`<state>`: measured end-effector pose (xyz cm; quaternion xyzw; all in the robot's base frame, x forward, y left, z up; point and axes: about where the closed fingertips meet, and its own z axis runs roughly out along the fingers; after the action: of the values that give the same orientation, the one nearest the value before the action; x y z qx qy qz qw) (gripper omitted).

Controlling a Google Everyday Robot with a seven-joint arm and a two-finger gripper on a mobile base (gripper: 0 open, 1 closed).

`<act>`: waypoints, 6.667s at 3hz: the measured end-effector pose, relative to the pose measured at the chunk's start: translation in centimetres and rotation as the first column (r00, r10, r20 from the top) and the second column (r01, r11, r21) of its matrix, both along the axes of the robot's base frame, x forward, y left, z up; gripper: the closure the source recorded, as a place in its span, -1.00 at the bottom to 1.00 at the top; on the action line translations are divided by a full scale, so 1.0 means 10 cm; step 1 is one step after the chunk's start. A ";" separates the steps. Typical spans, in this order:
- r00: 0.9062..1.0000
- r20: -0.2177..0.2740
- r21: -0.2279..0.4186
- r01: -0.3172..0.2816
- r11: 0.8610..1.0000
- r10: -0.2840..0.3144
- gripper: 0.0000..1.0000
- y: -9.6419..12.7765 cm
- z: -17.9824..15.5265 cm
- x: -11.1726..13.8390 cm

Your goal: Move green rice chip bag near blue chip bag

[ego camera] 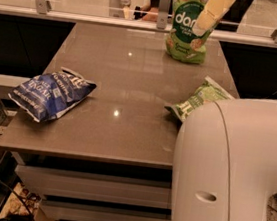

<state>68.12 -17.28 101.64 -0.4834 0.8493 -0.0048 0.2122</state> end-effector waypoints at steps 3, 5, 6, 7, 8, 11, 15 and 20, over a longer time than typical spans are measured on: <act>0.999 0.033 -0.044 -0.027 0.999 0.028 -1.00 0.00 -0.05 0.17; 0.994 0.106 -0.060 -0.032 0.998 0.038 -1.00 -0.10 0.03 0.31; 0.991 0.125 -0.058 -0.038 0.998 0.045 -1.00 -0.11 0.00 0.38; 0.989 0.137 -0.057 -0.045 0.997 0.052 -1.00 -0.11 -0.05 0.46; 0.990 0.137 -0.059 -0.038 0.998 0.046 -1.00 -0.14 -0.14 0.54; 0.986 0.155 -0.080 -0.048 0.996 0.060 -1.00 -0.12 -0.22 0.68; 0.985 0.157 -0.080 -0.061 0.995 0.073 0.30 -0.05 -0.36 0.81; 0.985 0.168 -0.035 -0.018 0.999 0.024 1.00 -0.03 -0.17 0.70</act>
Offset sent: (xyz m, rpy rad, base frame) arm 0.0166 -0.0209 0.0223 -0.0808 0.1308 0.0530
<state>75.17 -17.59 99.99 -0.4936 0.8230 -0.0577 0.2752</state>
